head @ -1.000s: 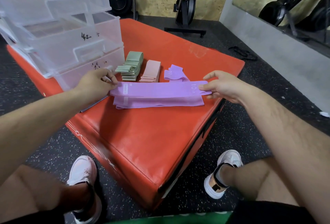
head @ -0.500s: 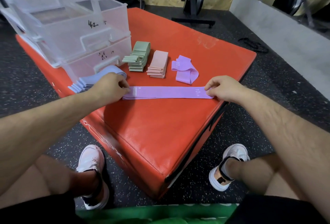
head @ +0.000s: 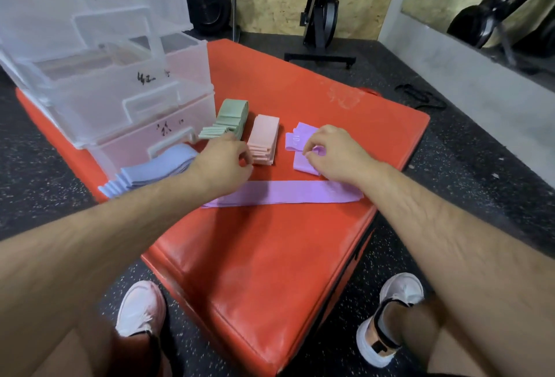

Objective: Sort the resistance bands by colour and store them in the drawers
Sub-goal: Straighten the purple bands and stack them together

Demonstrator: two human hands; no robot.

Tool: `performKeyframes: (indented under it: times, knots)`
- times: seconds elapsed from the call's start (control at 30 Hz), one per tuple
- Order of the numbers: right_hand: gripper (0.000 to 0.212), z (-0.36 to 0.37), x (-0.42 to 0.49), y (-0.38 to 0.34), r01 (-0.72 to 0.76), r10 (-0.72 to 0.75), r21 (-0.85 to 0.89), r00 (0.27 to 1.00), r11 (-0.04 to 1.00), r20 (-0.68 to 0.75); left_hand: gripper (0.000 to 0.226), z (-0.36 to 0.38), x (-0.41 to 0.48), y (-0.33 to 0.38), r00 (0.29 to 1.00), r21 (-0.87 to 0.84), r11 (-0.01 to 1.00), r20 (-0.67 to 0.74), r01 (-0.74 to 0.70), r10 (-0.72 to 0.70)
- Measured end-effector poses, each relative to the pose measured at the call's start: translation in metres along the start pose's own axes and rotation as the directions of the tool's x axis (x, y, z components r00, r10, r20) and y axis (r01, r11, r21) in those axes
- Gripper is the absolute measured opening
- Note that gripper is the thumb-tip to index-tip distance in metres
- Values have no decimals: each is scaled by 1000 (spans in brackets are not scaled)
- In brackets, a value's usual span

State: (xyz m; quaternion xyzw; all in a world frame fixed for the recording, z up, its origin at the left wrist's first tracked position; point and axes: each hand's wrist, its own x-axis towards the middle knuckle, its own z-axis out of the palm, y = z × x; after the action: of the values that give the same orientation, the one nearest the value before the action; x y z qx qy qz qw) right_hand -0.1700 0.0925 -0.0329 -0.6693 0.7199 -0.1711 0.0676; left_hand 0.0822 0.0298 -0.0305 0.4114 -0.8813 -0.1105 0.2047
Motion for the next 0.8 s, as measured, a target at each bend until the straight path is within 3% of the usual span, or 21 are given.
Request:
performKeyframes:
  times: [0.1, 0.27, 0.47, 0.57, 0.7, 0.8]
  knots:
    - [20, 13, 26, -9, 25, -25, 2, 998, 1000, 52, 10, 11, 24, 20, 998, -30, 998, 28, -54, 55]
    - [26, 17, 48, -14, -59, 85, -154, 983, 986, 165, 15, 18, 60, 38, 997, -64, 996, 36, -59, 62]
    - [31, 6, 56, -8, -156, 150, 78, 985, 985, 80, 16, 19, 82, 34, 999, -124, 992, 48, 0, 6]
    - [35, 22, 49, -6, -150, 150, -2, 987, 989, 65, 18, 17, 83, 34, 998, -128, 990, 55, 51, -44]
    - [32, 44, 49, -19, -193, 169, -149, 973, 970, -157, 19, 13, 81, 33, 991, -125, 988, 108, 90, -77]
    - [31, 43, 52, -29, -228, 191, -206, 965, 952, -182, 16, 10, 76, 30, 981, -121, 982, 146, 148, -130]
